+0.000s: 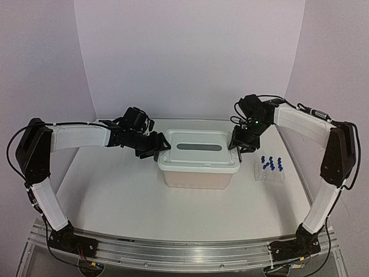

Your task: Organize the chemistry lab equipment

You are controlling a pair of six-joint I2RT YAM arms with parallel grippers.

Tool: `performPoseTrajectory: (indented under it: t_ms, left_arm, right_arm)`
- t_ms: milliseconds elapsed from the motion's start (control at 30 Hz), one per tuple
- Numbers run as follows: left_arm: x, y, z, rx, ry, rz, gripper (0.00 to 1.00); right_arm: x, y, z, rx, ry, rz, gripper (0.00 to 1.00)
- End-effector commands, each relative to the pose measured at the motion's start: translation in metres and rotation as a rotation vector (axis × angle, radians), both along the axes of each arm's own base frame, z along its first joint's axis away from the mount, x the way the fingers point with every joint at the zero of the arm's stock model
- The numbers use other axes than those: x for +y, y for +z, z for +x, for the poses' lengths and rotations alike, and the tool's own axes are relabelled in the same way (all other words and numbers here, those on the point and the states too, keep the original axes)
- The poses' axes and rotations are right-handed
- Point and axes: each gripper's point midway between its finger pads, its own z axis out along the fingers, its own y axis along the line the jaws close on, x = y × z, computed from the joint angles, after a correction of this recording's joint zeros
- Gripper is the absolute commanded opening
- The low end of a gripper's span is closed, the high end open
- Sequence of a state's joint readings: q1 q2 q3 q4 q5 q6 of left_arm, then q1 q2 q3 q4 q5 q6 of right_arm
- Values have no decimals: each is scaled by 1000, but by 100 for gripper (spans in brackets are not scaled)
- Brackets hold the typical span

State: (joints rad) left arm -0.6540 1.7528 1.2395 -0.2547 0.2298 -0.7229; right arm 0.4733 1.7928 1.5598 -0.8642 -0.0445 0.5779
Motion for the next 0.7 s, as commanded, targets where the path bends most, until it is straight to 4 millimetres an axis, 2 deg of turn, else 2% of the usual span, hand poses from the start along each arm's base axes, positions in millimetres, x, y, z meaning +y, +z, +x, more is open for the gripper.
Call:
performPoseTrajectory:
  t_ms: [0,267,467,567,667]
  left_arm:
    - [-9,2,-5,1,-6,58,73]
    - [-15,5,-9,-8,7,95,70]
    - [-17,6,-12,-14,9,94,70]
    - [-14,4,-10,-14,23,113,68]
    - [-9,2,-7,-15,41,146,66]
  right_arm:
    - [16,12,-8,16,-25,-36,0]
    - [25,8,-12,2,-31,-162,0]
    - [36,7,-11,-14,-6,-181,0]
    - [42,22,-5,-66,16,-173,0]
    - [46,46,3,-139,40,-155,8]
